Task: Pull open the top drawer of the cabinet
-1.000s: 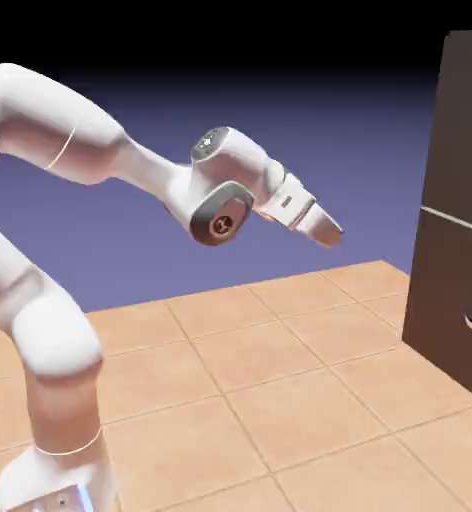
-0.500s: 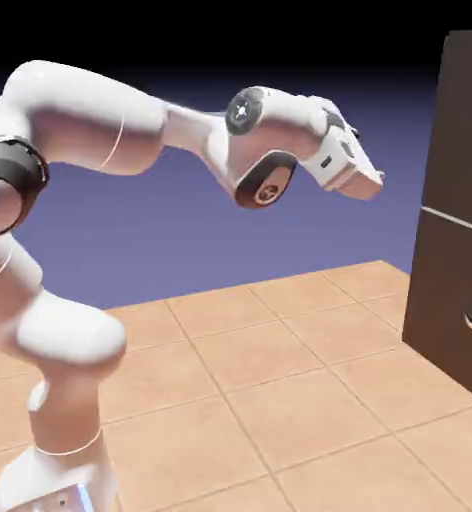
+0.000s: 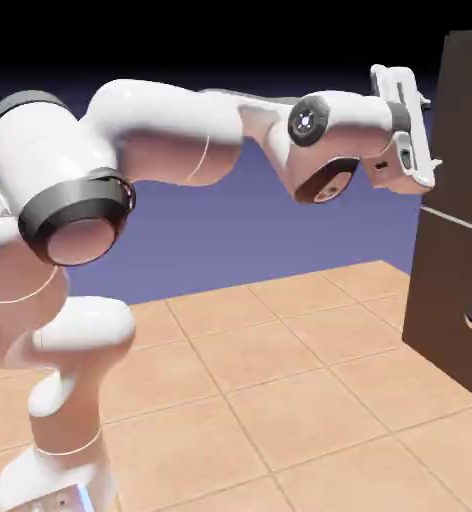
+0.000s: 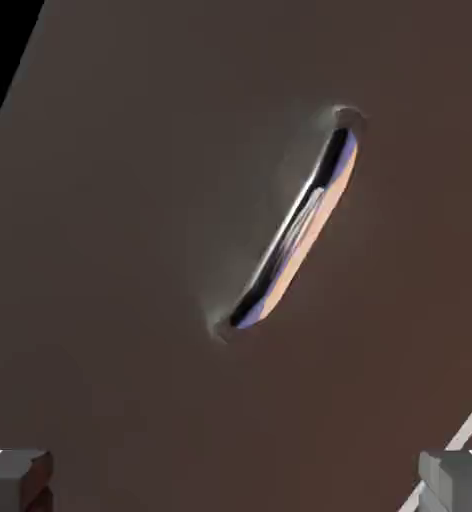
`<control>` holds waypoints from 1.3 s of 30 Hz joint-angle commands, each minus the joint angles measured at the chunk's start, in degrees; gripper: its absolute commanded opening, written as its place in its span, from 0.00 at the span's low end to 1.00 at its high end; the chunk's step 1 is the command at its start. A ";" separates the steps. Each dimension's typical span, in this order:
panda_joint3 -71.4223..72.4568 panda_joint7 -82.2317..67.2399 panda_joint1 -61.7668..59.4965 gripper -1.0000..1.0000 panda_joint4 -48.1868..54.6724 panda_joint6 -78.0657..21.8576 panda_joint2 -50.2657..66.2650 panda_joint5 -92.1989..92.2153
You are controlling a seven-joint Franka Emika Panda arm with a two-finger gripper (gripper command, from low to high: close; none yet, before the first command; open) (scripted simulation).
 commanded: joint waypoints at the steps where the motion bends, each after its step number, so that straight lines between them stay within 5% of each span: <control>1: -1.94 0.87 2.08 0.50 1.08 0.48 -0.01 0.16; 28: -53.27 23.94 57.19 0.50 29.62 13.09 -0.34 4.40; 37: -64.34 20.99 70.71 0.50 46.15 7.08 -6.97 7.47; 38: -64.34 20.99 70.72 0.00 46.15 7.08 -6.97 7.47; 39: -64.34 20.99 70.72 0.00 46.15 7.08 -6.97 7.47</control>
